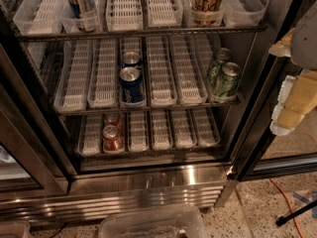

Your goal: Pick orange can from top shelf of fridge

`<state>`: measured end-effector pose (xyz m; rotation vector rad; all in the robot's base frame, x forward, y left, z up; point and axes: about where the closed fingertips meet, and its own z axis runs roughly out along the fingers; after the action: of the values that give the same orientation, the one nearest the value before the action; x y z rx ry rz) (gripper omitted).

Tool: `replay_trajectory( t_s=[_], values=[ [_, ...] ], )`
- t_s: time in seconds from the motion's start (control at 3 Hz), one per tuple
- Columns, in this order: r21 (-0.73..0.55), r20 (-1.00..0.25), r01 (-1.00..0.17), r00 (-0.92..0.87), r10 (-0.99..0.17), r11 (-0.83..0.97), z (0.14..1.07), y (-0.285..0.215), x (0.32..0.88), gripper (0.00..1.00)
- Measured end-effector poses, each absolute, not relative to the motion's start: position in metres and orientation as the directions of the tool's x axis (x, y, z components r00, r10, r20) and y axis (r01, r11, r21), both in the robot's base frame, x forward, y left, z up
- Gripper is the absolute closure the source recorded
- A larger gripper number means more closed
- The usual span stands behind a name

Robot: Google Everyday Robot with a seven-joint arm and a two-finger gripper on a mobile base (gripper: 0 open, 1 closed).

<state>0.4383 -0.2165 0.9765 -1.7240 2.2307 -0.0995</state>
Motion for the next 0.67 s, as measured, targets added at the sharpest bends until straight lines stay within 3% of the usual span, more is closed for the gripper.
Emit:
replay_trajectory(
  t_s=[0.67],
  values=[
    [-0.267, -0.179, -0.924, -0.229, -0.957, 0.272, 0.9769, -0.2126, 0.4401, 0.0]
  ],
)
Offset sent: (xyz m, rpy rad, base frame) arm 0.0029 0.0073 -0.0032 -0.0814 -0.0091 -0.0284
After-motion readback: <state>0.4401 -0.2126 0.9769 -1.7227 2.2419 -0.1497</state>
